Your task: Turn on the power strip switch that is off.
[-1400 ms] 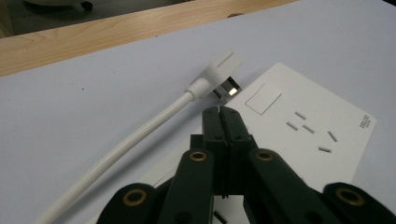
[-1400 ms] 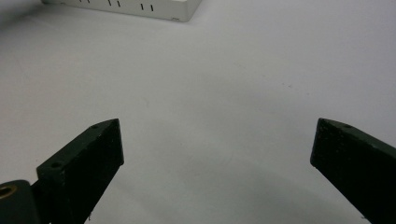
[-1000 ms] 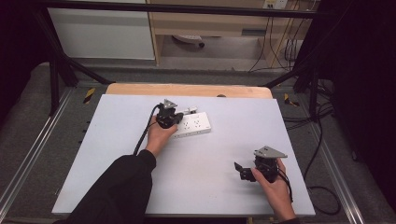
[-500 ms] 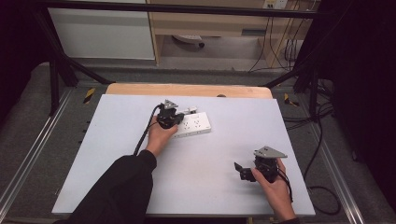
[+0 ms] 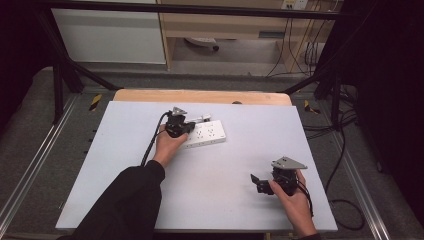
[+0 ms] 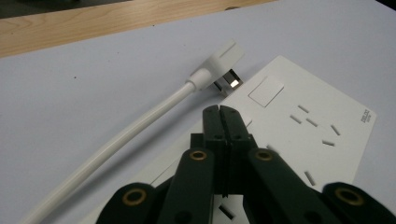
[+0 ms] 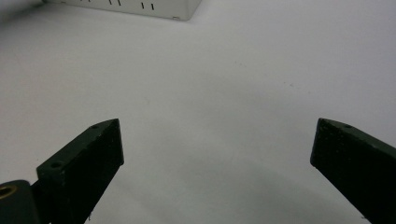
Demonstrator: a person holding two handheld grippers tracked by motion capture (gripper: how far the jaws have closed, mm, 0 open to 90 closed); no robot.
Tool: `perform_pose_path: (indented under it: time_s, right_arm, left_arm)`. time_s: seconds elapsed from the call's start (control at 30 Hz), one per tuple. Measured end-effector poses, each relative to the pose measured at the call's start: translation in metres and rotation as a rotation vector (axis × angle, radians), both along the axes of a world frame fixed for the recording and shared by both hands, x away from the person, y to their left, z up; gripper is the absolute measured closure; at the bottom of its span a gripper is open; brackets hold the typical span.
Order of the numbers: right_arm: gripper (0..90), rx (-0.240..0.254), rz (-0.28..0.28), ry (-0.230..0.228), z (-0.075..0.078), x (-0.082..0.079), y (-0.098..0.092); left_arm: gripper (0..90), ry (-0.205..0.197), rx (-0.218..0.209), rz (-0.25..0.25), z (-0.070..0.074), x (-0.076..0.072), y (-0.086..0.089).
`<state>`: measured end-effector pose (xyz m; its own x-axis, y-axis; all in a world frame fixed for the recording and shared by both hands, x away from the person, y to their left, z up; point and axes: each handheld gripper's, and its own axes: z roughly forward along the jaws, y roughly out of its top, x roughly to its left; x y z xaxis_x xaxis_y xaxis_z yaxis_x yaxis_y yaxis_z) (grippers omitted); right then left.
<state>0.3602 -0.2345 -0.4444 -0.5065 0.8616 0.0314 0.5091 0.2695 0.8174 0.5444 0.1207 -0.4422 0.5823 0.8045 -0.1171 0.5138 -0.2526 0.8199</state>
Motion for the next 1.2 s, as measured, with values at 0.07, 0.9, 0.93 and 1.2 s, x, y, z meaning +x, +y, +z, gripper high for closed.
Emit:
perform_pose_path:
  time_s: [0.07,0.9,0.93,1.2]
  right_arm:
    - [3.1,0.001,-0.003,0.001,-0.0001,-0.0001,0.0]
    - [3.1,0.001,0.0,-0.006,0.0004,-0.0001,-0.0002]
    - [3.1,0.001,-0.001,-0.005,0.0004,0.0,-0.0002]
    - [3.1,-0.001,0.0,-0.006,0.0003,0.0001,-0.0001]
  left_arm:
    - [90.0,0.003,-0.001,0.003,0.0002,-0.0001,0.0001]
    - [90.0,-0.028,-0.017,-0.015,0.0063,-0.0049,0.0005]
    - [90.0,-0.026,-0.019,-0.014,0.0066,-0.005,0.0008]
    - [90.0,-0.02,-0.029,-0.015,0.0088,-0.0058,0.0029]
